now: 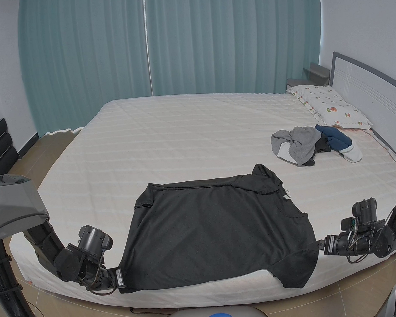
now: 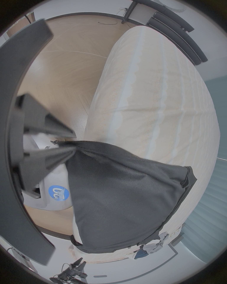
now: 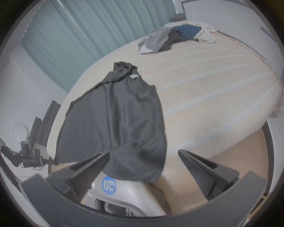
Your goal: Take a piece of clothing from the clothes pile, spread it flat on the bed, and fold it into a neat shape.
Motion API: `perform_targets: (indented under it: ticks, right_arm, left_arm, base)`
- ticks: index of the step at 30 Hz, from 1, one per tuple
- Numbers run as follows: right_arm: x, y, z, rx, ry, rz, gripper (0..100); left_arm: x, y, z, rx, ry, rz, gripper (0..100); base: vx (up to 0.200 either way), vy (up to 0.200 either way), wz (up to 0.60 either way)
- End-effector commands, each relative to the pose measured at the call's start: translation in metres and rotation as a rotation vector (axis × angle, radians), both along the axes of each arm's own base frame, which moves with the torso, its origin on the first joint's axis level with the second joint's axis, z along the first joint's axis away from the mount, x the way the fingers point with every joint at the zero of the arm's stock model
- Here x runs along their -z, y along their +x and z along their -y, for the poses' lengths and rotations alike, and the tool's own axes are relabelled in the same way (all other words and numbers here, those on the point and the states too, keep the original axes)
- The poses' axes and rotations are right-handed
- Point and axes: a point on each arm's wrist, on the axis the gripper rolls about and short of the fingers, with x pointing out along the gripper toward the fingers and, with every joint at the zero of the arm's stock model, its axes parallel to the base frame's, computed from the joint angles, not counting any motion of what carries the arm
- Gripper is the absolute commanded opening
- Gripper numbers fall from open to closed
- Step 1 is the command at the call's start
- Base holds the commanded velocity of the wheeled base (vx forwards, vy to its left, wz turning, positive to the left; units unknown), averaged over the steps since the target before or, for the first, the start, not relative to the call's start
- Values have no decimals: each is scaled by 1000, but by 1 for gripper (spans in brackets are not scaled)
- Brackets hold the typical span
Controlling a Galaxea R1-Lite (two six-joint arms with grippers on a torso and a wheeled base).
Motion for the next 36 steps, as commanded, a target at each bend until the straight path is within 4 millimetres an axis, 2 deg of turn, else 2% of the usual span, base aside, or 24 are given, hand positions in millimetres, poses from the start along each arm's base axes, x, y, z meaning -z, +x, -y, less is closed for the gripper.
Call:
perform_targets:
  ticks: [1, 5, 7, 10, 13, 18, 24, 27, 31, 36]
  right_arm:
    - [-5, 20, -5, -10, 9, 54, 100]
    - [-6, 30, -9, 1, 41, 69, 100]
    - [-10, 45, -15, 41, 109, 87, 100]
    - [-10, 56, -18, 59, 132, 96, 100]
    - [-8, 69, -19, 67, 149, 113, 100]
    - [-16, 88, -18, 128, 217, 152, 100]
    - [-14, 99, -17, 159, 277, 158, 100]
    - [-15, 111, -15, 224, 373, 154, 100]
    - [-11, 117, -9, 272, 435, 132, 100]
    - [4, 118, 3, 258, 484, 85, 100]
  left_arm:
    - [0, 1, 1, -4, -2, 2, 100]
    - [-2, 3, -1, -11, -5, 14, 100]
    - [-4, 3, -2, -14, -11, 19, 100]
    - [-5, 5, -5, -25, -13, 28, 100]
    - [-19, 13, -10, -56, -43, 90, 100]
    - [-28, 28, -12, -92, -119, 145, 100]
    - [-35, 45, -8, -198, -216, 190, 100]
    - [-38, 48, -7, -233, -252, 197, 100]
    - [-38, 49, -7, -229, -275, 191, 100]
    - [-36, 55, -5, -229, -292, 187, 100]
  base:
    - [0, 0, 0]
    - [0, 0, 0]
    - [0, 0, 0]
    - [0, 0, 0]
    - [0, 0, 0]
    - [0, 0, 0]
    - [0, 0, 0]
    - [0, 0, 0]
    - [200, 0, 0]
    - [200, 0, 0]
